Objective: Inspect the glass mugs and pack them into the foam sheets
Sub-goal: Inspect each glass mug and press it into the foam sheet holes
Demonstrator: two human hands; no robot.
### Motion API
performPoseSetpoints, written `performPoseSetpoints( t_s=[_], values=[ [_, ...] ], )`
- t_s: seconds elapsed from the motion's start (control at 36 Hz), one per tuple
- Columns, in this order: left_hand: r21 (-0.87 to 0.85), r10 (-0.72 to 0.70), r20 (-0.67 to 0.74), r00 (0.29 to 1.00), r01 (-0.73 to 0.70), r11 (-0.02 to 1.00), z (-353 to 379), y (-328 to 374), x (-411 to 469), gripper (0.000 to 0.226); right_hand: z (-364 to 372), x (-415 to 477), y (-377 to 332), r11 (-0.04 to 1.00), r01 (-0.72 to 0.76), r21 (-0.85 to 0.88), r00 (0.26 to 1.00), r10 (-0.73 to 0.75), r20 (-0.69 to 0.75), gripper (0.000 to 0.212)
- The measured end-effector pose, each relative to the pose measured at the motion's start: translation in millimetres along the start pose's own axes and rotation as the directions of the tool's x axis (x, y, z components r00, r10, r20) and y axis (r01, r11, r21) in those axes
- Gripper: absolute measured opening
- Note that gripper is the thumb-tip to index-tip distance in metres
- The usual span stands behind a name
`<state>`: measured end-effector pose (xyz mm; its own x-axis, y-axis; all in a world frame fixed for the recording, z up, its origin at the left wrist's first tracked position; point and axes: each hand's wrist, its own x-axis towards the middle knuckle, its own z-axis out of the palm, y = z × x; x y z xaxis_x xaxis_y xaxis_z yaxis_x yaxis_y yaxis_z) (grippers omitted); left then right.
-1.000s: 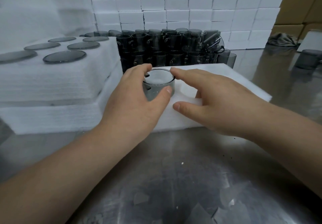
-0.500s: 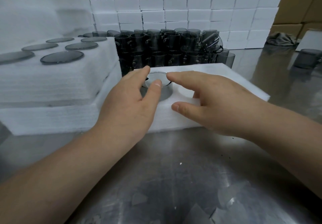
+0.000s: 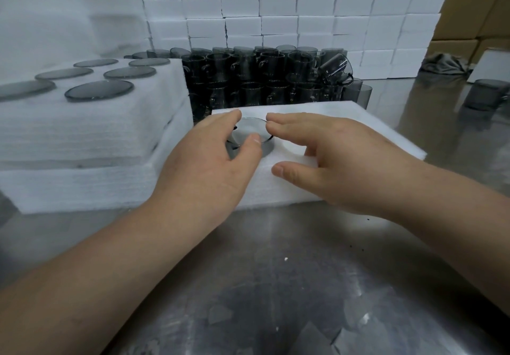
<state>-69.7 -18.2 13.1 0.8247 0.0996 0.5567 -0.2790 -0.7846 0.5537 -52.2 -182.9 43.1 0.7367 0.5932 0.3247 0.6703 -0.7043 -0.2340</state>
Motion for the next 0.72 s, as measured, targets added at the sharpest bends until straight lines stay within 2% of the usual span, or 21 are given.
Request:
performPoseSetpoints(
  t_s=[0.14, 0.36, 0.47, 0.72],
  values=[
    [-0.002, -0.010, 0.009, 1.000, 0.010, 1.000, -0.2, 2.8, 0.1, 0.068, 0.0, 0.6, 2.7, 1.000, 0.011, -0.003, 1.000, -0.011, -0.002, 0.061],
    [0.026, -0.022, 0.008, 1.000, 0.022, 0.999, 0.6, 3.4, -0.5, 0.066, 1.0, 1.1, 3.9, 1.000, -0.004, -0.007, 1.000, 0.004, -0.012, 0.060],
    [0.047, -0.040, 0.029, 0.999, 0.039, 0.998, -1.4, 4.4, -1.1, 0.064, 0.5, 1.7, 2.7, 1.000, -0.013, 0.013, 1.000, 0.013, -0.014, 0.067],
    [0.090, -0.006, 0.042, 0.999, 0.003, 0.996, -2.9, 6.9, -3.1, 0.030, 0.1, 1.9, -1.3, 0.999, -0.032, 0.016, 0.999, 0.032, 0.010, 0.065]
  ],
)
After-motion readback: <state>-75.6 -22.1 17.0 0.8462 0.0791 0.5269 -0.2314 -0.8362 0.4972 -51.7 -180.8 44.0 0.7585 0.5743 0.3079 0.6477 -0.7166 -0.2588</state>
